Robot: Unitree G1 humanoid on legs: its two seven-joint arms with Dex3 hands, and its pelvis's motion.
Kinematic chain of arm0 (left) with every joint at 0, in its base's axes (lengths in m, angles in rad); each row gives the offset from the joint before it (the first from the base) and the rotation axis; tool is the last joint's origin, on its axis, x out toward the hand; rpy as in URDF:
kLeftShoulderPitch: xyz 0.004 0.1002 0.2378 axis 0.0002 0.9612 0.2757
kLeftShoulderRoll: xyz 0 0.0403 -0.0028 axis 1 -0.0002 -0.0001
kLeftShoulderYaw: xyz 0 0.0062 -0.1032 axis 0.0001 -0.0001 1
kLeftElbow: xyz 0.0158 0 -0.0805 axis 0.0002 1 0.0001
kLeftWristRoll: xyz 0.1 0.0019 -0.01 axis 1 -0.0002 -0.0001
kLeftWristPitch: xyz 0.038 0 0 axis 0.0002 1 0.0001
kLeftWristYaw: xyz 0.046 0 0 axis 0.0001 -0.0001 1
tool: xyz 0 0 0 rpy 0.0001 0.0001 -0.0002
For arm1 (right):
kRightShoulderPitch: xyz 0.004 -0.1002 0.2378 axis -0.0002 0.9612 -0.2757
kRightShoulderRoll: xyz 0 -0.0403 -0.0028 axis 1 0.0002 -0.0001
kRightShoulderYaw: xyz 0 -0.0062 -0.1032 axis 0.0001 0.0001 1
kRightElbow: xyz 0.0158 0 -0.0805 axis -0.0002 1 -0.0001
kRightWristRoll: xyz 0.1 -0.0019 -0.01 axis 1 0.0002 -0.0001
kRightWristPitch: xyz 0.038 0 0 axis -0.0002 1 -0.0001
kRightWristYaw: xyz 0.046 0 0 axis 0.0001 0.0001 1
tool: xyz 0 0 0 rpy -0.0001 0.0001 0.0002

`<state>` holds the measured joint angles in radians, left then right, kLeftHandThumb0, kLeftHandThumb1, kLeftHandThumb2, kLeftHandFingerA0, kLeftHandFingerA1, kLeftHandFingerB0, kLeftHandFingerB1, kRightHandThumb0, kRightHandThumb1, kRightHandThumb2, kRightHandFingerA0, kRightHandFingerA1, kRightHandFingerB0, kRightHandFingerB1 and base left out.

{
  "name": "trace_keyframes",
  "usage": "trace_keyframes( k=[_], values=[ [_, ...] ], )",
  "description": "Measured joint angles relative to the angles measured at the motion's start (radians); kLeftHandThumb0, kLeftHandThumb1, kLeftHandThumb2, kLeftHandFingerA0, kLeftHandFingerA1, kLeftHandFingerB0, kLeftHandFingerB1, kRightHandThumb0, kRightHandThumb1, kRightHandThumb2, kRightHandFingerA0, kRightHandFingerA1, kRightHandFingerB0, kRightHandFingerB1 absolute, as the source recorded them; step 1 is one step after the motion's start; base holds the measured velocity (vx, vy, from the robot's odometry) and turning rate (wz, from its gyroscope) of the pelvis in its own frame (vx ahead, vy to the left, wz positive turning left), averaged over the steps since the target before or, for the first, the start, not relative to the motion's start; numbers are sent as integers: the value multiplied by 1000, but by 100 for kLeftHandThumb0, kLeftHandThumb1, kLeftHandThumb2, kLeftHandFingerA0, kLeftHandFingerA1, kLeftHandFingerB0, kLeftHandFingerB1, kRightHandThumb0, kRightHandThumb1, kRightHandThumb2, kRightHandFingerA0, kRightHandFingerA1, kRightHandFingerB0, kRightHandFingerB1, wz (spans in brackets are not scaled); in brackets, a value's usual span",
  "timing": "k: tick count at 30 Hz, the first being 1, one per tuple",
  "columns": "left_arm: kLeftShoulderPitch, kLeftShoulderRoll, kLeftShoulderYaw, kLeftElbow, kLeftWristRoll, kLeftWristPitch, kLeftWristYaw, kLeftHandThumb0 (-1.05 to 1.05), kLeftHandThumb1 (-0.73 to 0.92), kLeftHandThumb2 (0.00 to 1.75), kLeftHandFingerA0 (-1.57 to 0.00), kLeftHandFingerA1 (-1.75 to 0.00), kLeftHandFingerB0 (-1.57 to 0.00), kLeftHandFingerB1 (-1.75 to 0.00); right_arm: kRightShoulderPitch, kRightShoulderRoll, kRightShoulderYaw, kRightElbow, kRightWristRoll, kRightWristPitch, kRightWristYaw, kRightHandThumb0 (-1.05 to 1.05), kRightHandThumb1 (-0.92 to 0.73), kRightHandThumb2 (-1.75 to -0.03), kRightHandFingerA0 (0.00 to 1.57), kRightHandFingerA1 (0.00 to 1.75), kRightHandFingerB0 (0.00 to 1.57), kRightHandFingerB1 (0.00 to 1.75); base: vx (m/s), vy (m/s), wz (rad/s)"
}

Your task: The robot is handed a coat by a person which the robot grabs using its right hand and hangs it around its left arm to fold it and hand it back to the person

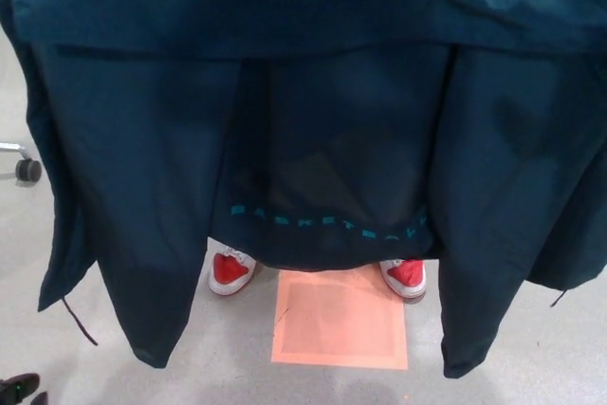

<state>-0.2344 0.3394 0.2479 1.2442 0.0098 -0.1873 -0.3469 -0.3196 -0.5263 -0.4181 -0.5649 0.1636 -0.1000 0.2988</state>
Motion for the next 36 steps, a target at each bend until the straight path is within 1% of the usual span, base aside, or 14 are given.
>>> trace_keyframes(
  k=[4,5,6,7,11,13,14,15,22,26,27,29,30,36],
  values=[
    [-10,2,7,-3,-4,1,-7,-33,63,114,0,-48,0,-48,-165,-57,18,-14,27,38,2,-39,-35,-98,0,49,0,49,0,0,0],
    [-12,3,8,-3,-5,1,-8,-62,90,67,-19,-34,-17,-32,-208,-74,29,-14,31,49,4,-39,-35,-99,0,49,0,48,0,0,0],
    [-15,4,10,-3,-7,1,-10,-62,90,67,-19,-34,-17,-32,-255,-95,46,-13,34,64,8,-39,-35,-99,0,49,0,48,0,0,0],
    [-16,5,12,-4,-8,1,-11,-62,90,67,-20,-34,-17,-33,-296,-113,64,-12,36,78,13,-93,-65,-81,10,30,11,25,0,0,0],
    [-24,8,17,-7,-17,3,-16,-61,91,67,-19,-34,-16,-32,-459,-182,178,19,29,138,45,-85,-61,-98,7,41,9,23,0,0,0],
    [-28,10,19,-9,-22,3,-19,-61,90,67,-20,-35,-17,-33,-539,-196,253,52,19,170,68,-81,-71,-64,17,32,8,22,0,0,0],
    [-30,10,21,-10,-24,3,-21,-34,63,114,0,-48,0,-48,-582,-197,304,79,9,184,82,-80,-70,-66,16,32,9,21,0,0,0],
    [-31,10,22,-11,-26,3,-22,-34,62,113,0,-48,0,-48,-604,-197,333,95,2,191,90,-86,-65,-100,7,32,6,19,0,0,0],
    [-32,10,28,-14,-33,4,-34,-34,60,113,0,-47,0,-48,-797,-181,627,299,-83,244,192,-90,-65,-104,0,11,0,9,0,0,0],
    [-34,10,31,-14,-34,5,-36,-34,59,113,0,-47,-1,-48,-892,-159,767,434,-129,262,255,-89,-74,-63,0,10,0,15,0,0,0],
    [-35,10,33,-14,-35,6,-36,-35,59,113,0,-47,-1,-49,-916,-149,798,470,-138,266,272,-88,-58,-98,0,9,0,10,0,0,0],
    [-37,10,37,-14,-35,6,-36,-68,92,71,-15,-33,-10,-30,-966,-130,861,552,-162,276,308,-84,-56,-95,0,12,0,11,0,0,0],
    [-37,10,38,-15,-36,6,-38,-35,60,114,0,-48,-1,-49,-986,-122,886,585,-171,280,323,-84,-55,-95,0,13,0,12,0,0,0],
    [-37,10,43,-15,-43,6,-45,-35,58,112,0,-47,0,-48,-1096,-49,1009,827,-220,304,417,-94,-56,-96,0,5,0,0,0,0,0]
  ],
)
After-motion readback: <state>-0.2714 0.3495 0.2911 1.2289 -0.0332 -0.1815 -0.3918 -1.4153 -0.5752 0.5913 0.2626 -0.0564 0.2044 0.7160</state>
